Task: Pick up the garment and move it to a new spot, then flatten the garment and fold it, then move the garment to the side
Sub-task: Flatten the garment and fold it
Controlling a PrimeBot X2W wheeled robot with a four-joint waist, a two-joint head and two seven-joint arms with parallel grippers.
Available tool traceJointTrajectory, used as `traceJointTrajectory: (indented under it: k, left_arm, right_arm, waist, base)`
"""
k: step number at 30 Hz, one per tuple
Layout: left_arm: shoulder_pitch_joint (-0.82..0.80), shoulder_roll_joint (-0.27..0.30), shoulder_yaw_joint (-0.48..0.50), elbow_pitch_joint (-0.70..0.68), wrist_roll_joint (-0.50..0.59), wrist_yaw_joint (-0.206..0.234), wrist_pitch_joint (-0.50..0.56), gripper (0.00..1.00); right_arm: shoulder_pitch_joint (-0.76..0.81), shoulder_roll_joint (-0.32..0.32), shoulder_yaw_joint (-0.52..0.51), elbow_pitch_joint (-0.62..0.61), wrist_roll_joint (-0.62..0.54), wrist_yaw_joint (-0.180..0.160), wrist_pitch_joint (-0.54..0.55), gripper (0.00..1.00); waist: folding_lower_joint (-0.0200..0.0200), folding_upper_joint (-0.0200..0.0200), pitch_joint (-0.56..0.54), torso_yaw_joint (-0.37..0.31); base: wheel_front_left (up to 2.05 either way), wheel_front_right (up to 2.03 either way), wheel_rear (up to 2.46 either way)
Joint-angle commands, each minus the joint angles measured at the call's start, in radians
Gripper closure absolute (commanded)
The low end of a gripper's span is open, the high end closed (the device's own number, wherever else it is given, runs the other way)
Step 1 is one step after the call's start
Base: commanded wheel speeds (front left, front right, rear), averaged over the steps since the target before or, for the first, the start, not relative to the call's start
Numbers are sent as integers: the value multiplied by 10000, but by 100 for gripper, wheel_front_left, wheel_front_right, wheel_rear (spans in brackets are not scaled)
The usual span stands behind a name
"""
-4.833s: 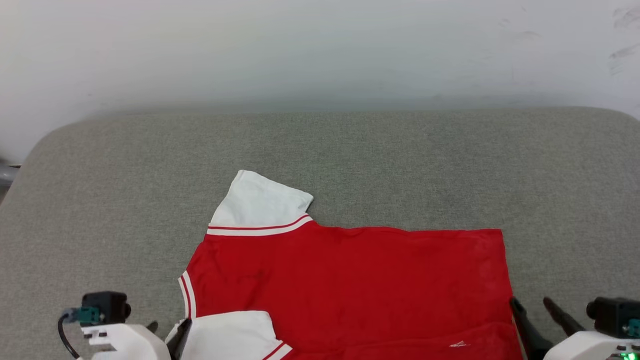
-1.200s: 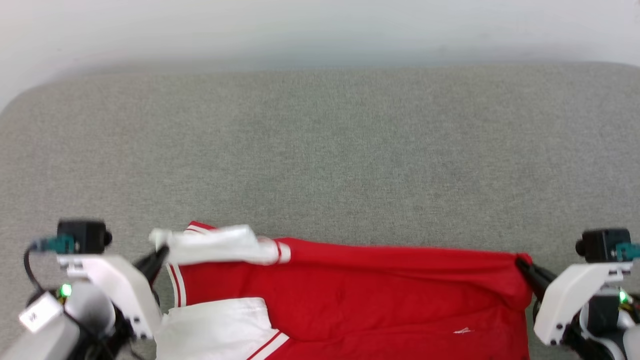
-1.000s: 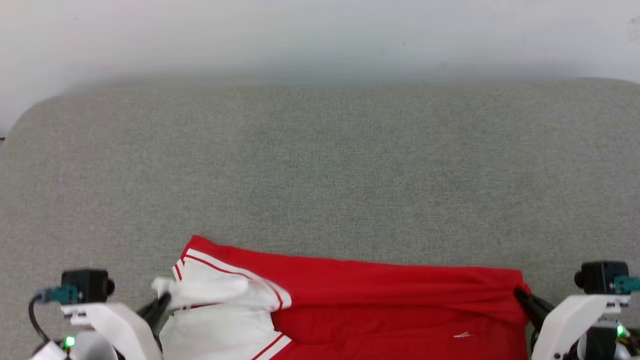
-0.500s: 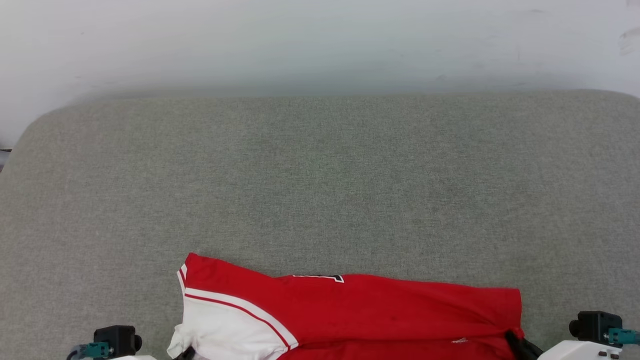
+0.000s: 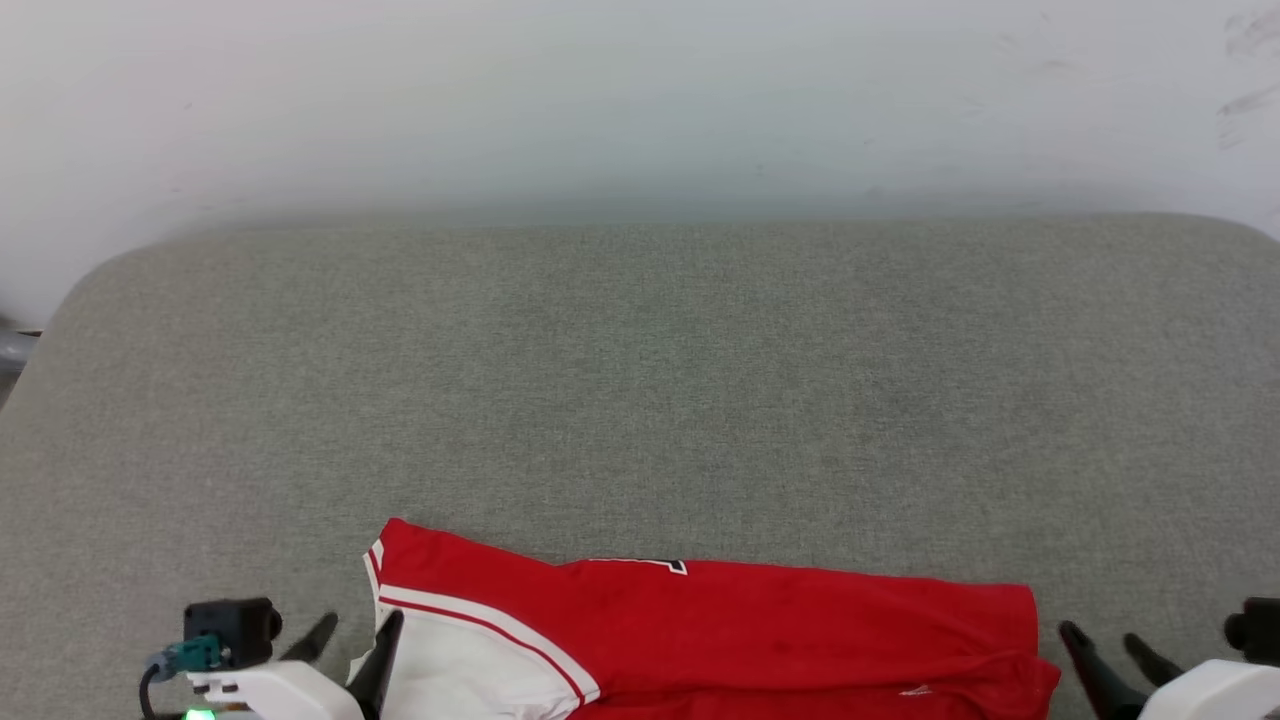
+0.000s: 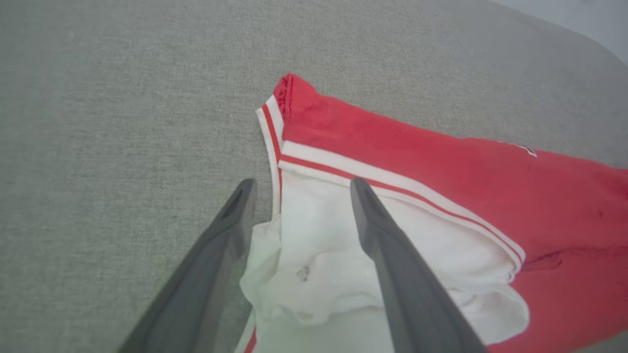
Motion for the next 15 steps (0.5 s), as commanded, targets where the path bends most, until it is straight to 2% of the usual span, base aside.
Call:
traceJointTrajectory:
  k: [1, 5, 9, 15]
  left_arm:
    - [-148, 17, 90, -102, 87, 95, -199, 0]
    - [-368, -19, 220, -403, 675, 300, -1147, 0]
    - [-639, -96, 354, -802, 1332, 458, -2008, 0]
    - [-989, -596, 949, -1549, 2322, 653, -2486, 0]
  right_arm:
    - [142, -97, -166, -145, -37, -9, 210, 0]
    - [237, -338, -670, -605, -161, -9, 1352, 0]
    - [95, -582, -718, -864, -198, -9, 2304, 0]
    - [-268, -577, -415, -624, -32, -9, 2769, 0]
  waist:
    - [0, -1, -25, 39]
    - [0, -1, -17, 125]
    - [0, -1, 185, 254]
    - [0, -1, 698, 551]
  base:
    - [0, 0, 0]
    - [0, 0, 0]
    - [0, 0, 0]
    - [0, 0, 0]
